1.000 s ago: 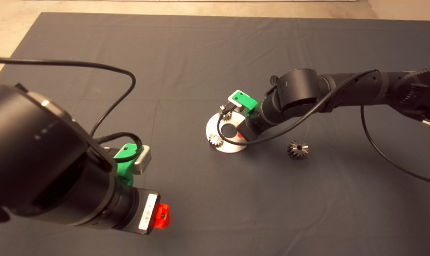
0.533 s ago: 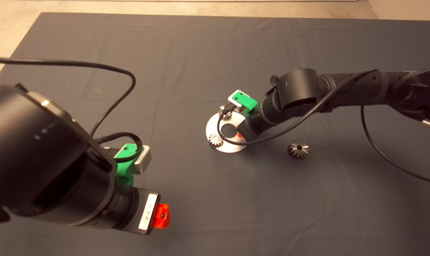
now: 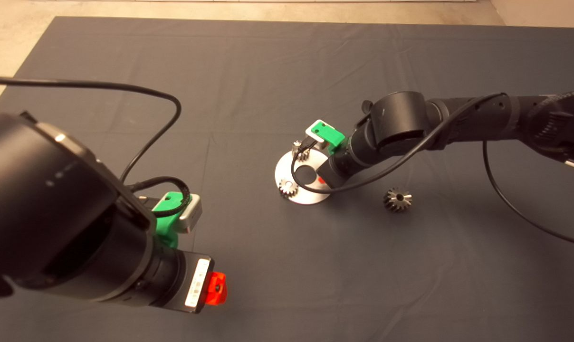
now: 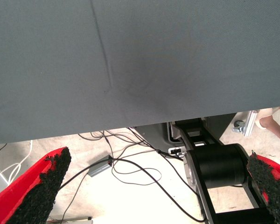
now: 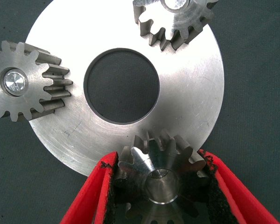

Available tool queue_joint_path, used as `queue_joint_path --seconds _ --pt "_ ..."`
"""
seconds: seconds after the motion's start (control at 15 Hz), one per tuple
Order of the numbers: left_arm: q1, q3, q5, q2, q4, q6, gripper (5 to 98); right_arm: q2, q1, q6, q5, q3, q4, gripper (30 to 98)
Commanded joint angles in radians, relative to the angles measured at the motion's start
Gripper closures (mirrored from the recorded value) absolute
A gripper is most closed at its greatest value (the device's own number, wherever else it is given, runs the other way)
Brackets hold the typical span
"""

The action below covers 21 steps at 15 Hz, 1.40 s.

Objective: Remove an incorrectly installed larger gear and replace it with the correct smaller gear

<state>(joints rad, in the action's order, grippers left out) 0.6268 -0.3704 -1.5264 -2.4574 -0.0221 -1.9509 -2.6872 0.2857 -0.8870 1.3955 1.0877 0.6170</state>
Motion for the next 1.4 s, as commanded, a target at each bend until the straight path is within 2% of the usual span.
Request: queue_joint_path --seconds 0.0,0.33,0.47,1.33 --pt "0.014 0.015 -0.132 -0.001 0.024 -0.003 5.4 0.003 0.026 -0.001 0.007 -0.008 0.030 87.3" --pt "0.014 0.015 -0.132 -0.002 0.024 -0.003 5.4 0.006 0.026 0.000 0.016 -0.010 0.029 87.3" --pt "0.014 0.016 -0.132 -0.001 0.024 -0.003 5.4 0.008 0.026 0.000 0.027 -0.010 0.030 87.3" --pt "0.013 0.016 -0.132 -0.002 0.024 -0.003 5.4 0.008 0.023 0.002 0.045 -0.013 0.032 87.3"
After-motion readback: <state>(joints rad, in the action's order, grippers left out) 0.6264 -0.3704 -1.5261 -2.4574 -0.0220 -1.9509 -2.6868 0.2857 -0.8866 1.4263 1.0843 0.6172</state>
